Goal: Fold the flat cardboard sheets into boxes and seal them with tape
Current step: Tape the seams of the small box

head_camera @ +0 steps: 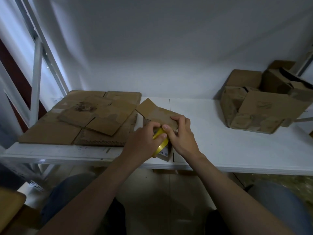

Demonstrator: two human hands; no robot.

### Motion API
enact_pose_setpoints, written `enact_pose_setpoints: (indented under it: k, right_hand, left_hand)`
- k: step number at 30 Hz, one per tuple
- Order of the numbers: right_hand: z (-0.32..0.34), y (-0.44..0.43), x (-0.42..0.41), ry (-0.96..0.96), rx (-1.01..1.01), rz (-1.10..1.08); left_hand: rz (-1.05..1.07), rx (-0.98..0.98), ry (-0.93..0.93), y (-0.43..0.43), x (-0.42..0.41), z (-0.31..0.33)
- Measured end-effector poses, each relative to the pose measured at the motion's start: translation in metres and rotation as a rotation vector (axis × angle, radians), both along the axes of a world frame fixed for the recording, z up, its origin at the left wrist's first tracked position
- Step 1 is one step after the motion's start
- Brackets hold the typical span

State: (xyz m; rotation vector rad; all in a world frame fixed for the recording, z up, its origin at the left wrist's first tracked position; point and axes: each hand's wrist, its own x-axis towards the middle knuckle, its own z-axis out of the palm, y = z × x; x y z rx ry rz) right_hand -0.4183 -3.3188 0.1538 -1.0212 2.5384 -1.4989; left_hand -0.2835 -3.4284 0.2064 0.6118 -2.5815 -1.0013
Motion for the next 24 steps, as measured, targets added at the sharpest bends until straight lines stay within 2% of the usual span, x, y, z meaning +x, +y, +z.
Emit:
enact_pose_setpoints:
  k: [4,7,10,15,24]
  right_hand:
    - [-0.003,0.0,-0.004,0.072,0.045,-0.002]
    - [-0.004,0.0,-0.006,0.115,0.061,0.0]
    - [-0.006,-0.003,-0.005,0.129,0.049,-0.025]
    - [-0.005,-0.006,-0.008,0.124,0.065,-0.041]
    - [0.019,0.027,-0.014,0.105,0.246,0.119]
  left_hand:
    - [0.033,-0.185,-0.141,-0.011,-0.001,0.014]
    - [0.051,-0.185,-0.231,-0.024,0.002,0.016]
    - [0.029,-0.157,-0.22,-0.028,0.002,0.015]
    - [0.059,-0.311,-0.183,-0.026,-0.004,0.008]
    - [0.102,-0.308,-0.121,-0.027,-0.009,-0.001]
